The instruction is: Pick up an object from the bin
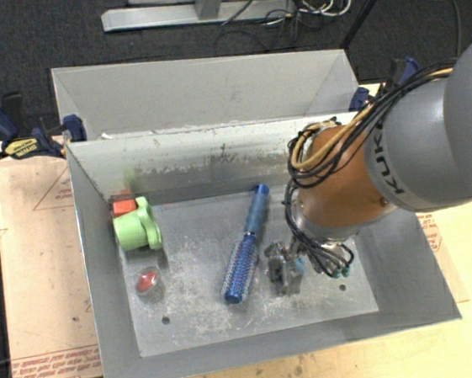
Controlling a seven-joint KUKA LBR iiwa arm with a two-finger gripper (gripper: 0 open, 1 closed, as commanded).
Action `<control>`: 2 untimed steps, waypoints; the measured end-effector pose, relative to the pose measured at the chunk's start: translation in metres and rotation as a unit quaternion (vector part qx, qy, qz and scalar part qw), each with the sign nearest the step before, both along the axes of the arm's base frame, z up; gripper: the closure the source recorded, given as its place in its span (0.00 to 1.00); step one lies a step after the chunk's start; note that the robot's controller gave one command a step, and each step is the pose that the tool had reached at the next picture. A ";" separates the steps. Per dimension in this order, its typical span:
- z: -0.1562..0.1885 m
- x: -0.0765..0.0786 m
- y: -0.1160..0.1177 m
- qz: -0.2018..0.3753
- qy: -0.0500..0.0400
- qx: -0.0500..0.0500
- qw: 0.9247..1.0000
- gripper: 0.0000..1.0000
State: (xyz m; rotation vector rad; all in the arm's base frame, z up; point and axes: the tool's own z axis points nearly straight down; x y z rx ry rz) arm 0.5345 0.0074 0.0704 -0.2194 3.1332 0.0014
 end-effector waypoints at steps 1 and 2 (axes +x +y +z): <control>0.000 0.000 0.000 0.000 0.000 0.000 1.000 0.00; 0.045 0.031 0.040 -0.100 -0.002 0.001 0.995 0.00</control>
Offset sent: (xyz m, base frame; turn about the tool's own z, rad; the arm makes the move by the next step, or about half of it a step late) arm 0.0000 0.0000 0.0000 0.0000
